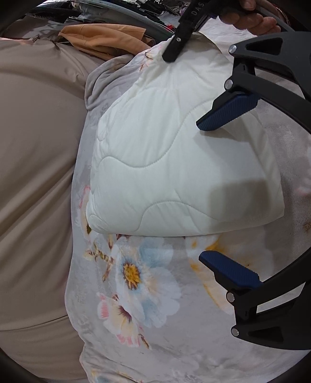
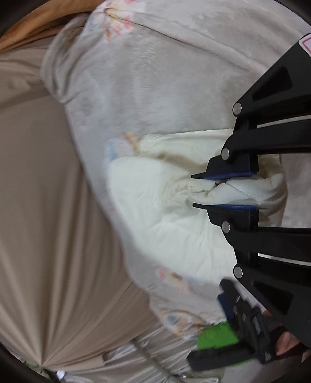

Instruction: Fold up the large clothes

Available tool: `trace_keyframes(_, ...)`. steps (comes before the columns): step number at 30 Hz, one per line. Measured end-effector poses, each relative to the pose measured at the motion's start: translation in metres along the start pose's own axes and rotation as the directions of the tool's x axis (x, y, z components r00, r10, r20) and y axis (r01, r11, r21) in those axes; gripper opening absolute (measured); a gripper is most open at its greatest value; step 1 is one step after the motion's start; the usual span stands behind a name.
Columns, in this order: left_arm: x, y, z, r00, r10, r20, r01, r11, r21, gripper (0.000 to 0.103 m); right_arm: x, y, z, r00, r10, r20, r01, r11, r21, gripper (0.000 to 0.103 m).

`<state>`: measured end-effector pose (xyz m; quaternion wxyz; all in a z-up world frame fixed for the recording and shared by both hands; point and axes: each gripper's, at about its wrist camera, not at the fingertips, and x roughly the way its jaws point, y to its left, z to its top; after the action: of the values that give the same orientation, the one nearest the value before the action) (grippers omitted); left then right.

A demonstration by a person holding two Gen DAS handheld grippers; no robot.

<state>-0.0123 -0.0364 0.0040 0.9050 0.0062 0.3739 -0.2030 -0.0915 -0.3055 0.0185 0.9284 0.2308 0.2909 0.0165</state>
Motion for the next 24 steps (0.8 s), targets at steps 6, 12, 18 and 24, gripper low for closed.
trace_keyframes(6,0.016,-0.004,-0.003,0.998,-0.037,-0.050,0.036,0.999,-0.022,0.098,0.054,-0.034,-0.031,0.985,-0.088,-0.147,0.095,0.994,0.047,0.015)
trace_keyframes(12,0.020,-0.003,-0.005,0.997,-0.042,-0.068,0.039,0.998,-0.042,0.098,0.037,-0.026,-0.021,0.985,-0.078,-0.152,0.088,0.994,0.058,0.023)
trace_keyframes(18,0.021,-0.001,-0.004,0.996,-0.048,-0.072,0.044,0.997,-0.056,0.098,0.013,-0.020,-0.018,0.984,-0.132,-0.122,0.141,0.988,0.069,0.059)
trace_keyframes(24,0.027,-0.001,-0.005,0.994,-0.072,-0.084,0.066,0.996,-0.066,0.098,0.031,-0.033,-0.029,0.977,-0.083,-0.198,0.108,0.987,0.116,0.066)
